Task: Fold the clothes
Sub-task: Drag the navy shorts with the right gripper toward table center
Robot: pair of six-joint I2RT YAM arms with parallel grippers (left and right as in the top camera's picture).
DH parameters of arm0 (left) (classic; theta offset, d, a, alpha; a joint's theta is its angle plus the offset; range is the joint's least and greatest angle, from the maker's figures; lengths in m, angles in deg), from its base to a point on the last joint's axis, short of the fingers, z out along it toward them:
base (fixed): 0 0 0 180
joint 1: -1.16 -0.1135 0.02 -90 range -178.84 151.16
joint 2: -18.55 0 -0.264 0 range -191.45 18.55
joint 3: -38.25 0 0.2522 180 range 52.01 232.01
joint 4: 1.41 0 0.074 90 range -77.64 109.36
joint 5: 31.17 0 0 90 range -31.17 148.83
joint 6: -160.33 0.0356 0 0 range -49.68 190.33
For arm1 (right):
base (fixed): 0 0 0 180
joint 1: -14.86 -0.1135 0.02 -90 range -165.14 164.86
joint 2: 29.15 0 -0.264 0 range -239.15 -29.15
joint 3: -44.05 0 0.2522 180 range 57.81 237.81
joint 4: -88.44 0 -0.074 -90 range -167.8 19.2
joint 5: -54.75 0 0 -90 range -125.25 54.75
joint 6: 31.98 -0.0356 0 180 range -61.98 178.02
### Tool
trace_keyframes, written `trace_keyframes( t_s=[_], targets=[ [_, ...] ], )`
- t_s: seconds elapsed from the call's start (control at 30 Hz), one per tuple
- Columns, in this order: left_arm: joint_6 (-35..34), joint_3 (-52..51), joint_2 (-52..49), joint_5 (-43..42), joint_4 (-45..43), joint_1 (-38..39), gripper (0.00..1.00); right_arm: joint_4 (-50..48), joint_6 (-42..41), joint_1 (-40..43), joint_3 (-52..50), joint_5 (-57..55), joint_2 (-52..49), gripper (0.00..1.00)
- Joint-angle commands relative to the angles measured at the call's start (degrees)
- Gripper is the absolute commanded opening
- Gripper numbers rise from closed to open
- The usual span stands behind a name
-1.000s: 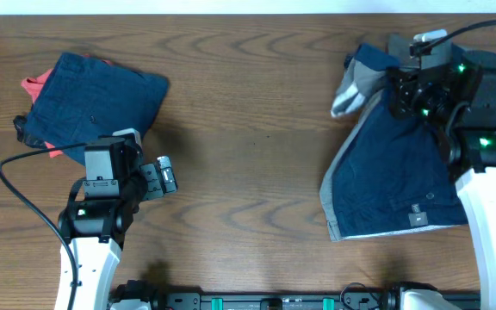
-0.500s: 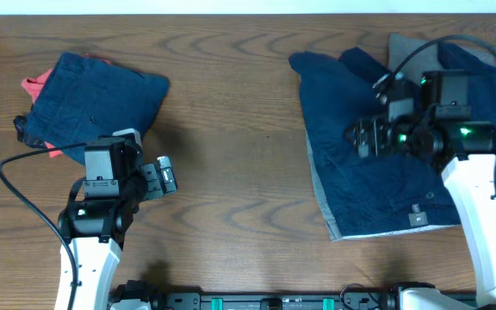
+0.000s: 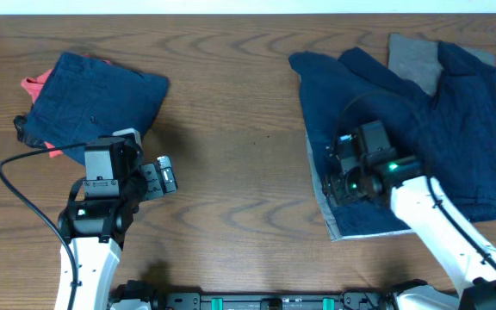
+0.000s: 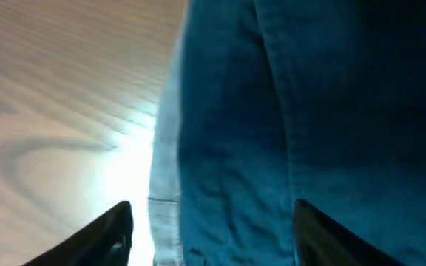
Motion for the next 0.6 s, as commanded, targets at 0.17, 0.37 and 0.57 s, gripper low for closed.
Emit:
trace_keyframes(
  t_s=[0.17, 0.37, 0.57],
  targets=[
    [-0.5, 1.4, 0.0, -0.2, 0.2, -0.1, 0.98, -4.7, -4.9, -3.8, -4.1, -4.1, -0.5, 0.64],
    [-0.5, 1.4, 0.0, -0.2, 0.2, -0.1, 0.98, -5.8, -7.6, -4.4, -5.6, -6.3, -1.4, 0.46],
    [-0.5, 1.4, 0.0, -0.2, 0.2, -0.1, 0.98, -6.8, -9.5, -4.4, -6.6, -8.6, -2.6, 0.38]
  ],
)
